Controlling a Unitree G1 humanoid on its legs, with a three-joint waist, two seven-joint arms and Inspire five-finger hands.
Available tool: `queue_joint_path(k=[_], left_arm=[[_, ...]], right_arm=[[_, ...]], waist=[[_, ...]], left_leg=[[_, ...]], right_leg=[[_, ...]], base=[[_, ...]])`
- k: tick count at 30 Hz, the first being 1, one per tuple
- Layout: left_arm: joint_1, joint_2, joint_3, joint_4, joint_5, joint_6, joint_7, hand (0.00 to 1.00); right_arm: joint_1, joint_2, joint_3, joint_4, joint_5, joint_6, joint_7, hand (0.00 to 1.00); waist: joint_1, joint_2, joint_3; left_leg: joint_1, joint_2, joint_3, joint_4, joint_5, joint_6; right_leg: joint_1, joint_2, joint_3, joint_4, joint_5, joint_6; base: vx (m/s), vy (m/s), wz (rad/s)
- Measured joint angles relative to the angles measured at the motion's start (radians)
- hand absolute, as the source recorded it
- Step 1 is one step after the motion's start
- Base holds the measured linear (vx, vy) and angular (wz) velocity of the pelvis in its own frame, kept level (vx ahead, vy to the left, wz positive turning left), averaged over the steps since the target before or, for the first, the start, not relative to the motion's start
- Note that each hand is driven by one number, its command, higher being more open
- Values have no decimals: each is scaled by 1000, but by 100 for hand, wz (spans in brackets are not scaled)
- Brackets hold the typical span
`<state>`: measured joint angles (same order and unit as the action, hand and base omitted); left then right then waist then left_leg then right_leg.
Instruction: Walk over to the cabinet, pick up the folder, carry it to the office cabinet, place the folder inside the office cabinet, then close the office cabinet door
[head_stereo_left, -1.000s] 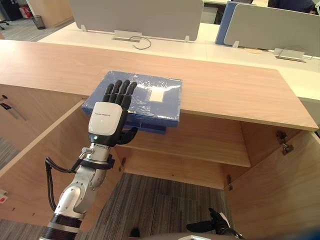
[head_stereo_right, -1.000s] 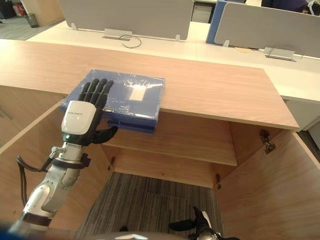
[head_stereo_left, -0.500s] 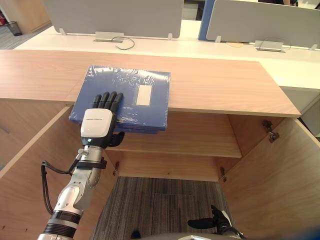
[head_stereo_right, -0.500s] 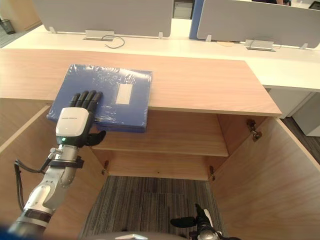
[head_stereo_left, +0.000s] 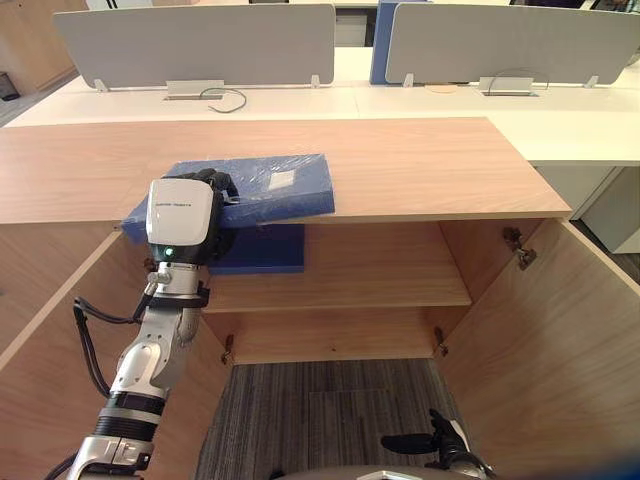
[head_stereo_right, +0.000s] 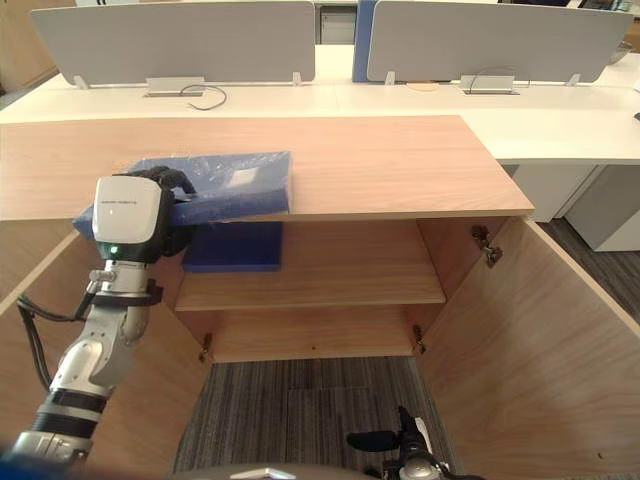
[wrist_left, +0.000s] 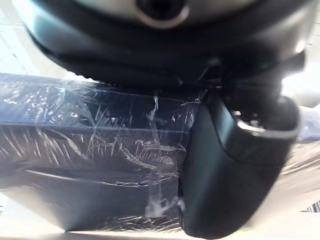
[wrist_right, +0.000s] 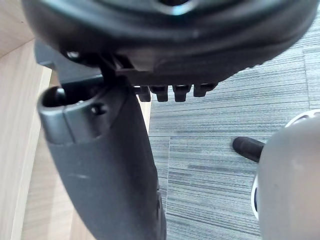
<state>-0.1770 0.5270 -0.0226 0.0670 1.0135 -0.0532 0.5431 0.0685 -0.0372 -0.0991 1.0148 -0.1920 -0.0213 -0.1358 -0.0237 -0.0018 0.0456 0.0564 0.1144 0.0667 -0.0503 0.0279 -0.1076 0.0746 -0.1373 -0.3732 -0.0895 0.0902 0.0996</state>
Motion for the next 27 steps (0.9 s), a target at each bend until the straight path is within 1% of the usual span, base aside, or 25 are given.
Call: queue_joint_path(k=[6,8,11,12,13,14,15,16,18,19,20,21,22,23,24,25,27], left_arm=[[-4,7,-1,10,0,2,-5,0],[3,-3,-2,-5,0,5,-11,0],[63,-91,0,-130,-41,10,-31,0],[99,-155,-3,-213,-83,4,-38,0],[134,-222,-8,-290,-168,-21,-54,0],[150,-249,-16,-323,-209,-34,-63,0],[172,-290,-39,-374,-305,-59,-86,0],[187,-317,-60,-403,-403,-92,-111,0],[207,-338,-76,-428,-535,-122,-148,0],[229,-361,-83,-440,-695,-148,-186,0],[241,-371,-83,-442,-763,-160,-201,0],[257,-390,-81,-449,-873,-166,-226,0],[303,-426,-64,-476,-1120,-171,-287,0],[310,-430,-62,-478,-1147,-174,-290,0],[339,-453,-47,-484,-1266,-183,-324,0],[354,-461,-38,-487,-1336,-183,-346,0],[416,-484,-21,-497,-1524,-183,-384,0]], right_arm=[[-2,1,-2,1,1,0,0,100],[-3,1,-2,2,2,0,-1,100],[-2,1,-11,5,2,2,-5,100],[-3,3,-22,11,3,3,-6,100],[-4,5,-38,17,4,5,-7,100],[-6,5,-39,22,7,6,-8,100],[-6,4,-39,25,18,11,-8,100],[-6,1,-38,29,37,13,-7,100],[-6,2,-39,29,52,17,-6,100],[4,0,-39,7,94,20,-6,100],[16,0,-39,-13,115,21,-7,100],[36,1,-40,-52,138,22,-8,100],[69,7,-41,-144,198,26,-23,100],[73,8,-43,-161,199,28,-25,100],[94,15,-51,-244,222,32,-35,100],[106,23,-62,-294,243,32,-41,100],[144,63,-95,-504,285,30,-77,100]], waist=[[-6,2,-2],[-6,3,-2],[-2,4,-3],[1,4,-4],[3,4,-4],[4,5,-5],[8,6,-5],[11,8,-7],[12,14,-11],[12,21,-16],[12,23,-17],[12,26,-19],[9,27,-20],[9,27,-20],[8,26,-19],[8,26,-19],[6,24,-18]], left_leg=[[3,0,5,1,0,0],[3,-1,5,1,0,0],[3,-3,5,3,-2,3],[2,-4,6,4,-3,4],[1,-6,6,6,-5,5],[1,-7,6,8,-6,5],[0,-7,7,11,-7,5],[-1,-7,7,12,-7,5],[-2,-7,7,14,-7,6],[-3,-6,9,15,-7,6],[-3,-6,9,15,-7,6],[-3,-6,10,15,-8,7],[-3,-4,14,16,-8,7],[-3,-3,15,16,-8,7],[-3,-1,17,17,-8,7],[-3,-1,18,17,-8,7],[-3,2,24,18,-8,7]], right_leg=[[1,-1,4,0,3,1],[1,-1,4,0,4,1],[1,-4,6,0,4,2],[1,-6,6,0,4,2],[1,-7,6,0,4,2],[1,-8,7,0,4,2],[2,-9,8,1,4,2],[2,-9,8,1,4,2],[1,-8,10,3,4,2],[0,-8,12,4,4,2],[-1,-8,13,4,4,2],[-1,-7,15,4,4,2],[-3,-4,17,4,5,1],[-3,-4,18,4,5,0],[-5,-2,20,4,6,-1],[-6,-1,21,4,6,-1],[-9,1,26,4,7,-3]], base=[[-6,35,-2],[-15,39,0],[-5,41,0],[8,44,0],[9,43,0],[9,41,-1],[4,35,-1],[0,32,-1],[0,0,0],[0,0,0],[0,0,0],[-3,6,-6],[0,0,-5],[-4,5,-7],[-7,9,-4],[-12,19,-7],[-10,25,-8]])
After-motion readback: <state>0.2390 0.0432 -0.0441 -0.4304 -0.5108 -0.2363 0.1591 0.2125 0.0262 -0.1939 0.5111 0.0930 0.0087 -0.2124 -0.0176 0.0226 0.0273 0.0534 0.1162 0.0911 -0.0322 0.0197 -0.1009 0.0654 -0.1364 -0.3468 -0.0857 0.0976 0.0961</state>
